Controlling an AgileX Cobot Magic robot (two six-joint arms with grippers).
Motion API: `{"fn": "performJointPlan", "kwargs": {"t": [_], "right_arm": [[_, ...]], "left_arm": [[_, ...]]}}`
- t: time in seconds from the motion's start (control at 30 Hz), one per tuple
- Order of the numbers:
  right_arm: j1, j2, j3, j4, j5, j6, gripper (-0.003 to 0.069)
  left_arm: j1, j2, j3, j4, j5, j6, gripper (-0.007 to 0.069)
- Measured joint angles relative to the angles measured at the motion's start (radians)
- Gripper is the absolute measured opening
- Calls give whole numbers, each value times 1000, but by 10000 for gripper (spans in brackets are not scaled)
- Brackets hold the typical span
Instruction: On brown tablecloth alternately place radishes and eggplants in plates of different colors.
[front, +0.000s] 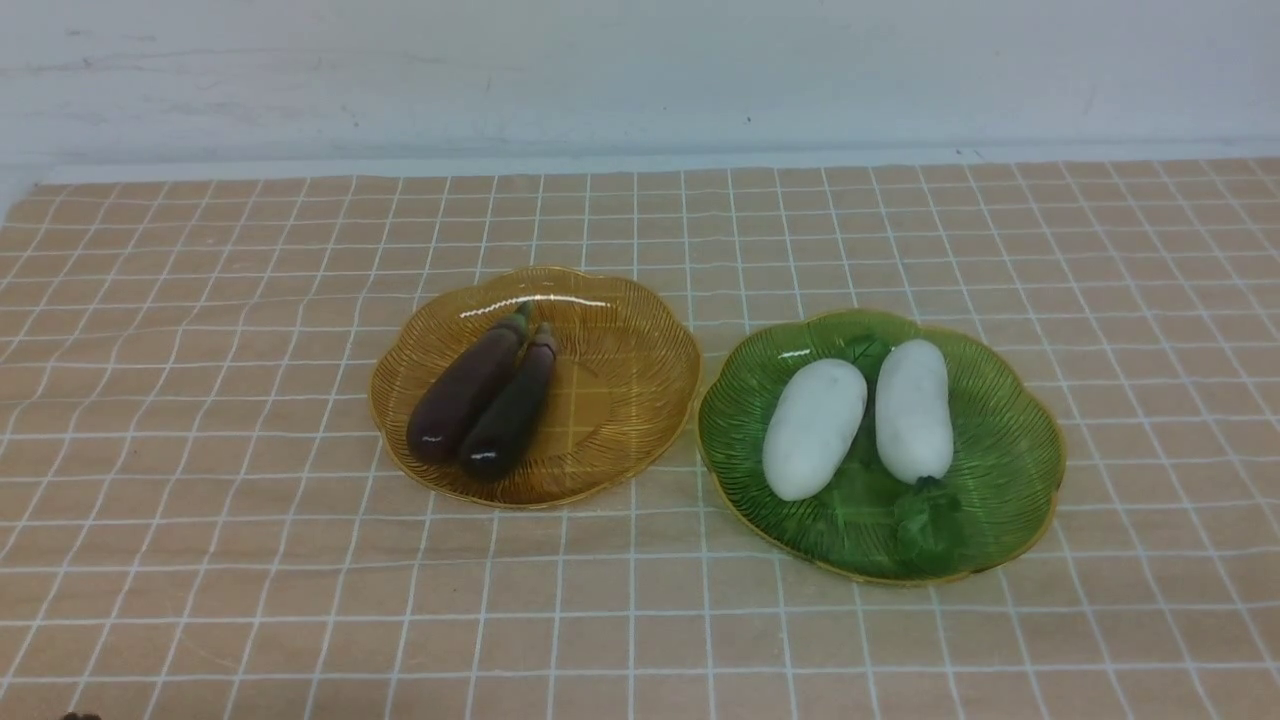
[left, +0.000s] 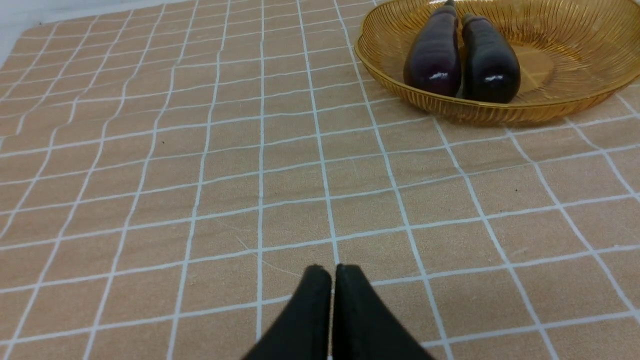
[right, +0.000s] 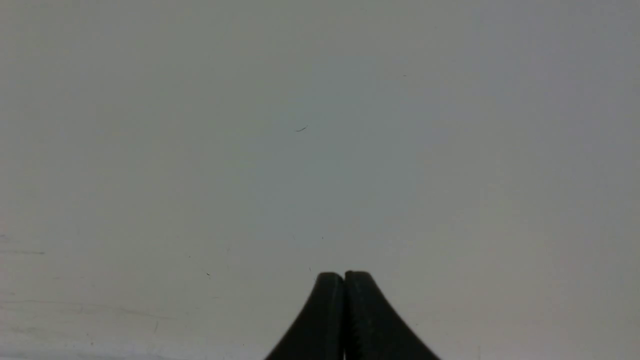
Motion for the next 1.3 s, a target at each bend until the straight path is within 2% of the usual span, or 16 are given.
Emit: {"fn": "performJointPlan", "kwargs": {"t": [0.67, 0.87, 1.07, 1.3], "right_arm": [[0, 0, 0, -2, 0, 0, -15], [-4, 0, 11, -34, 55, -5, -15], [-78, 0, 226, -154, 132, -8, -15], [-105, 0, 343, -172, 207, -6, -15]], "left_arm": [[0, 0, 0, 0, 1, 0, -3], [0, 0, 0, 0, 1, 0, -3], [0, 0, 0, 1, 1, 0, -3], [0, 0, 0, 1, 2, 0, -3]]}}
